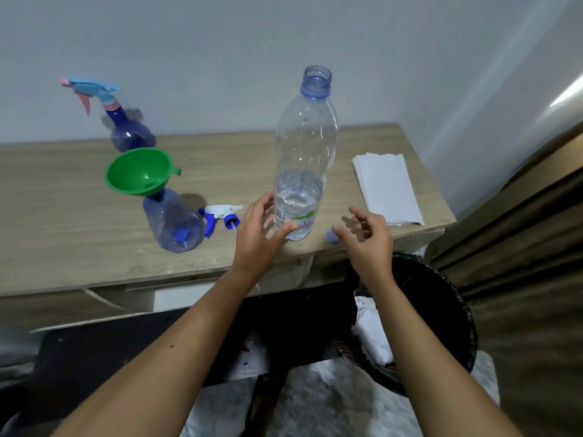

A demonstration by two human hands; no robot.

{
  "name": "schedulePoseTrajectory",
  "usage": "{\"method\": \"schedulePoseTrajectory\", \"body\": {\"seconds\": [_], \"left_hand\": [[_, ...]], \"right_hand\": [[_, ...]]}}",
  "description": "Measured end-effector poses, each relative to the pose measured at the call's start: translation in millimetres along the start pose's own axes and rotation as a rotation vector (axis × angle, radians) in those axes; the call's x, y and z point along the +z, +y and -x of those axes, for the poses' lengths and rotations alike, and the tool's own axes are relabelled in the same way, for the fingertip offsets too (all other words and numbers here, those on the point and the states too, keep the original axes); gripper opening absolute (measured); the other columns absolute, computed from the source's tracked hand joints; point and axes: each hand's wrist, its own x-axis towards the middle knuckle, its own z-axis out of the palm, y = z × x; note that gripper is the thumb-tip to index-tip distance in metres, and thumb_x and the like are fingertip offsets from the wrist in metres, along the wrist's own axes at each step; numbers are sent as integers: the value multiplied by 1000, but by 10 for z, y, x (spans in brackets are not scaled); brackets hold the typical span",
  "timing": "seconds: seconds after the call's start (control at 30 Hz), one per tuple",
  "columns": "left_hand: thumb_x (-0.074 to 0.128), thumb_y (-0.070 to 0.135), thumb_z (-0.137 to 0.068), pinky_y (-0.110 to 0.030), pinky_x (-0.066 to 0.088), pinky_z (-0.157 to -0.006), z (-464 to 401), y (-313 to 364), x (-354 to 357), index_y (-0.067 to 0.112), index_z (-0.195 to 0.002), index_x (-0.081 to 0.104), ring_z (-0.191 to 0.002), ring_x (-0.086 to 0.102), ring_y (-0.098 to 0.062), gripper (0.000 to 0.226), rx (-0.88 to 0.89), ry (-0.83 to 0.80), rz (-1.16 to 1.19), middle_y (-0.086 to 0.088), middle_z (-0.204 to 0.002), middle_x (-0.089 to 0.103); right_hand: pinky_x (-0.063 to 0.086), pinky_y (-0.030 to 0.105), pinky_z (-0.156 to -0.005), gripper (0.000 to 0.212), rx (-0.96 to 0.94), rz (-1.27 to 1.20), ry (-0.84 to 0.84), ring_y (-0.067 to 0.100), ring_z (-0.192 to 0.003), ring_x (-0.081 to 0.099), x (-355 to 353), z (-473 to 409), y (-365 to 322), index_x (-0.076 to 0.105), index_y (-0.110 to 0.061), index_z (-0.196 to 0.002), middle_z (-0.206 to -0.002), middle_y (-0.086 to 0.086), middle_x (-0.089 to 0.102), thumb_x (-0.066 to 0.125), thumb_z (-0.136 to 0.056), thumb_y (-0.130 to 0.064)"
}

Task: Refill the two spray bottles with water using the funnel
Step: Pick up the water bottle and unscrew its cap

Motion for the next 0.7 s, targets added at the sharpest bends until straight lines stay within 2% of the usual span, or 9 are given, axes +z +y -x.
{"method": "schedulePoseTrajectory", "body": {"seconds": [0.07,0.13,0.23,0.33,0.43,0.5,0.6,0.7], "left_hand": [[89,12,-82,-30,52,-111,6,13,6,12,-151,51,-135,59,-12,79,-7,8,12,-4,-146,60],[89,9,-81,-28,52,-111,13,34,10,12,-150,51,-134,60,-12,79,-12,11,26,-5,-146,60],[88,12,-80,-28,52,-110,20,63,9,14,-150,51,-134,60,-11,79,-2,3,42,-4,-145,60],[88,7,-81,-30,53,-110,27,65,15,14,-147,52,-131,62,-11,76,0,5,66,-4,-142,62],[87,17,-80,-31,53,-109,24,69,16,9,-147,53,-131,63,-12,75,11,-3,89,-5,-142,63],[86,15,-83,-33,53,-111,24,64,-3,7,-151,51,-132,62,-11,76,12,-29,87,-4,-144,63],[85,22,-86,-32,49,-115,65,33,-93,11,-158,44,-138,57,-8,83,6,-67,47,1,-155,55],[86,28,-84,-27,52,-107,138,-7,-288,15,-153,50,-129,63,-9,78,21,37,18,1,-147,60]], "right_hand": [[48,11,-87,49,-45,-36,-2,-5,-100,60,-28,-41,-218,69,-34,-125,-113,-11,61,90,-82,-26],[47,10,-90,53,-107,-58,-13,-2,-106,61,-41,-106,-453,67,-38,-125,-118,-8,62,92,-80,-28],[46,14,-97,69,-205,-52,-104,5,-116,61,-32,-202,-778,61,-33,-136,-127,-3,62,94,-75,-28],[45,13,-102,88,-241,-72,-215,6,-126,59,24,-258,-1024,54,-24,-144,-137,-4,61,97,-68,-31],[48,21,-105,85,-214,-92,-245,7,-127,60,169,-238,-1139,55,-25,-137,-134,-11,64,99,-65,-35],[53,30,-106,80,-186,-128,-218,6,-123,63,289,-194,-1166,57,-29,-132,-128,-13,66,99,-65,-37],[53,33,-109,75,-169,-195,-154,3,-122,63,418,-160,-1171,57,-35,-132,-128,-13,67,97,-68,-37],[53,38,-109,75,-172,-196,-122,5,-121,64,482,-168,-1167,58,-36,-131,-128,-13,68,94,-66,-49]]}}
